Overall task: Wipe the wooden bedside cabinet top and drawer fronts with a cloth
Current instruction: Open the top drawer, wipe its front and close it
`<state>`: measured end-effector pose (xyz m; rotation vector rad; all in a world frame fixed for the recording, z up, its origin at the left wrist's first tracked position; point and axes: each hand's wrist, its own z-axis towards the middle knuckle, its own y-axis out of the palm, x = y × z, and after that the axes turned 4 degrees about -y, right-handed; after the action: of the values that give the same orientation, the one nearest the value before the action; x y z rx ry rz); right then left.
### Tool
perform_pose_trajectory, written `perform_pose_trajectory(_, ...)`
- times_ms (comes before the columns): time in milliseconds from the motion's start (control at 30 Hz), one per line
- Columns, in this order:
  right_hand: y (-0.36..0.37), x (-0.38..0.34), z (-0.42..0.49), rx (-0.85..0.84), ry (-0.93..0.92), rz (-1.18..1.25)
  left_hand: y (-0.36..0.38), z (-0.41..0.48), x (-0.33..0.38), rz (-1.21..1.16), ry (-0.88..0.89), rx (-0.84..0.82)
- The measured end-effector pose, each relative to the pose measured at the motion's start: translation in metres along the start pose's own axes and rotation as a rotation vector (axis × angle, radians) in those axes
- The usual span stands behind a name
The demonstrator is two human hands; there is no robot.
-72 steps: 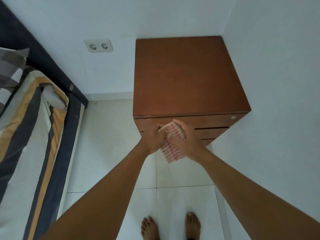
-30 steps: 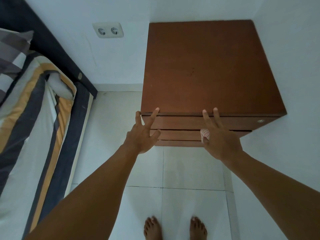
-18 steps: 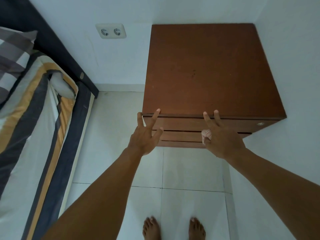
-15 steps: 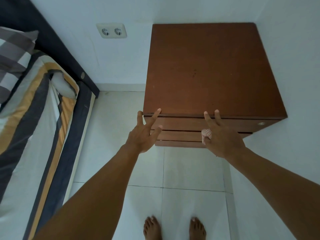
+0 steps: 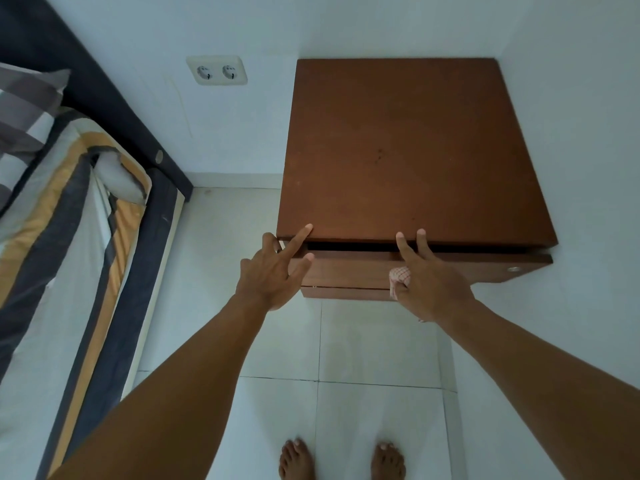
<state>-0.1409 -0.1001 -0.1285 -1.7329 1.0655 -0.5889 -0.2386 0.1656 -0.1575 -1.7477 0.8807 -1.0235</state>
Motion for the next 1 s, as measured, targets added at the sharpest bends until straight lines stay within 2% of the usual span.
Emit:
perform_pose_trajectory(167, 0.001, 0.002, 0.001, -0.003, 0.000, 0.025, -0.011, 0.005, -0.003, 0.142, 0.034, -0.005)
perform_pose_trajectory(500, -0.003, 0.002, 0.000, -0.020, 0.020, 0.089, -0.029, 0.006, 0.001, 0.163, 0.046, -0.078)
perform_pose_trajectory(600, -0.013, 0.000, 0.001, -0.053, 0.052, 0.181, -0.030, 0.004, -0.001, 0.165, 0.060, -0.088)
perform_pose_trajectory(667, -0.020, -0.007, -0.002, 0.044, 0.095, 0.346, -0.030, -0.006, -0.007, 0.114, 0.054, -0.065)
perform_pose_trajectory(700, -0.020, -0.014, -0.005, 0.165, 0.102, 0.448, -0.028, -0.014, -0.012, 0.080, 0.050, -0.055)
perform_pose_trajectory(767, -0.017, -0.041, -0.014, 0.410, 0.045, 0.550, -0.025, -0.031, -0.019, 0.020, 0.035, -0.081)
perform_pose_trajectory(833, -0.011, -0.077, -0.012, 0.529, -0.052, 0.576, -0.024, -0.043, -0.025, -0.037, 0.020, -0.125)
perform_pose_trajectory(900, 0.001, -0.110, 0.004, 0.551, -0.104, 0.560, -0.025, -0.044, -0.026, -0.085, 0.023, -0.132)
perform_pose_trajectory(1000, 0.026, -0.144, 0.032, 0.582, -0.107, 0.263, -0.025, -0.037, -0.028, -0.134, 0.011, -0.112)
